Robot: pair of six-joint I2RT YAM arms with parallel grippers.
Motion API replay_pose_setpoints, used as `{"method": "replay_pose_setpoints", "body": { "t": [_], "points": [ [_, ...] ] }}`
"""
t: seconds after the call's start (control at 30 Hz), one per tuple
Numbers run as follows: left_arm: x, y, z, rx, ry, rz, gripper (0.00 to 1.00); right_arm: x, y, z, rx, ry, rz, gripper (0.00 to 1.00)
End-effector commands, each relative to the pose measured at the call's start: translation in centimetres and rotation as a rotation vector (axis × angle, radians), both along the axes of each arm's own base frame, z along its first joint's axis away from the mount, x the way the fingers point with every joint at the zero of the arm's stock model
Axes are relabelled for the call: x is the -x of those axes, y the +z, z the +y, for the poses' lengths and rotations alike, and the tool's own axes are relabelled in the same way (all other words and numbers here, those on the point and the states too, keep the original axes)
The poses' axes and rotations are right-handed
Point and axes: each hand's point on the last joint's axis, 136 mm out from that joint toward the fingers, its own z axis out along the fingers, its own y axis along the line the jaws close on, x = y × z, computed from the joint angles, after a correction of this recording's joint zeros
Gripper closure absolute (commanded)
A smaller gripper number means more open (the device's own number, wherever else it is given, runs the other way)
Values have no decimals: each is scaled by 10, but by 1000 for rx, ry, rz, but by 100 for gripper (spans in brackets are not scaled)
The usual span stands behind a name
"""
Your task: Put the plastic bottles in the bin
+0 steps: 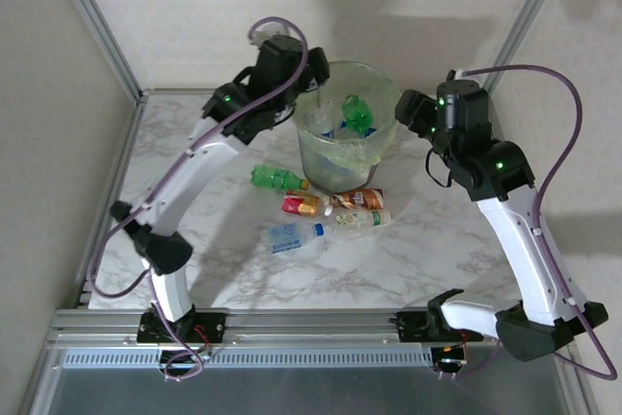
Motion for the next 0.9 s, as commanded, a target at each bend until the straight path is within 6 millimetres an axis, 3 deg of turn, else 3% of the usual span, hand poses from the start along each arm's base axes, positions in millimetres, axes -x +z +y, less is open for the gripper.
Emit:
{"method": "replay_pose_setpoints", "body": {
  "t": [0.0,0.03,0.17,0.3,0.57,0.77,0.87],
  "points": [
    [18,19,56,7,144,-60,18,1,-10,10,-16,59,31,22],
    [22,18,68,17,158,-61,18,0,-19,13,-22,69,50,21],
    [34,-19,107,75,210,5,19,3,-47,15,-24,70,124,18],
    [37,-70,123,168,198,113,22,20,-88,3,-51,10,201,16],
    [48,-161,114,263,132,313,25,51,-197,9,-199,-72,448,21],
    [49,-208,107,250,116,423,25,77,-260,24,-312,-112,598,10],
    [49,-232,101,258,102,469,25,83,-277,37,-367,-117,652,10]
  ]
}}
